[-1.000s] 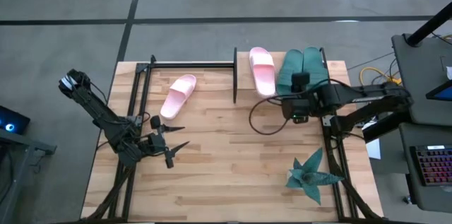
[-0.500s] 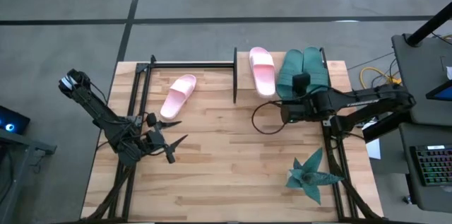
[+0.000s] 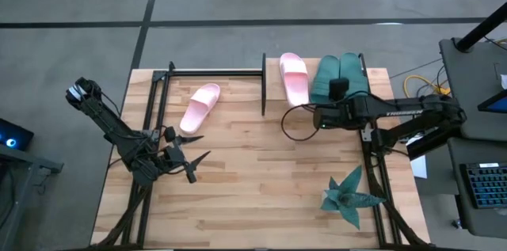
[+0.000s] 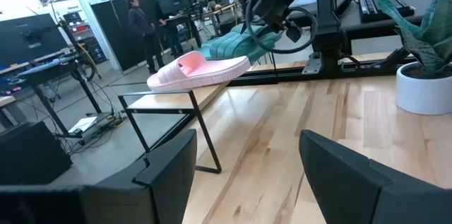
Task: Pick and place slides into the shelf
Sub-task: Adjust the slides on the shelf
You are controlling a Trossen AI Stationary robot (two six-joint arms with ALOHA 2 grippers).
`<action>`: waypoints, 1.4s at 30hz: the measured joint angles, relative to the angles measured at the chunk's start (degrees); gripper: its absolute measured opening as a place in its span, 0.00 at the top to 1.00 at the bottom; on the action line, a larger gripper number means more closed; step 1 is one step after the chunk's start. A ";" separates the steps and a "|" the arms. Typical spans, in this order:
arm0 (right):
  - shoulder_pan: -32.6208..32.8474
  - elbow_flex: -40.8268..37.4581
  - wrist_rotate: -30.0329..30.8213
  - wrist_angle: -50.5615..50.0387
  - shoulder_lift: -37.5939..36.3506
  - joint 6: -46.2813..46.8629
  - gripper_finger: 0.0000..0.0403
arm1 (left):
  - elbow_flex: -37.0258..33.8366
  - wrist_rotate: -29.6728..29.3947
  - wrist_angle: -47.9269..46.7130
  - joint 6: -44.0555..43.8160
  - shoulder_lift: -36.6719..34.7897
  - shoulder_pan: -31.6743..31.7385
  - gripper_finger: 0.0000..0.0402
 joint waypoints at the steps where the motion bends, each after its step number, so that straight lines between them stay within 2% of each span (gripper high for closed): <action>1: -0.42 0.00 -0.01 -0.06 0.00 -0.54 0.70 | -0.06 0.02 0.00 0.00 0.00 0.00 0.42; 11: -0.94 0.00 -1.76 -0.50 -0.04 -7.02 0.88 | -0.59 0.09 -0.01 -0.04 0.00 0.00 0.42; 18: -0.94 0.00 -1.96 -4.50 -0.37 -6.93 0.89 | -0.59 0.12 0.00 -0.11 0.00 0.00 0.42; 30: -0.94 0.00 -2.31 -4.78 -2.89 -6.73 0.89 | -0.63 0.17 0.22 -0.16 0.00 0.00 0.42; 35: -0.94 0.28 -3.74 -4.97 -3.41 -7.03 0.83 | -0.63 0.17 0.23 -0.17 -0.02 0.00 0.42; 42: -0.96 0.33 -3.70 -5.14 -3.41 -6.87 0.64 | -0.63 0.17 0.40 -0.15 -0.02 0.00 0.42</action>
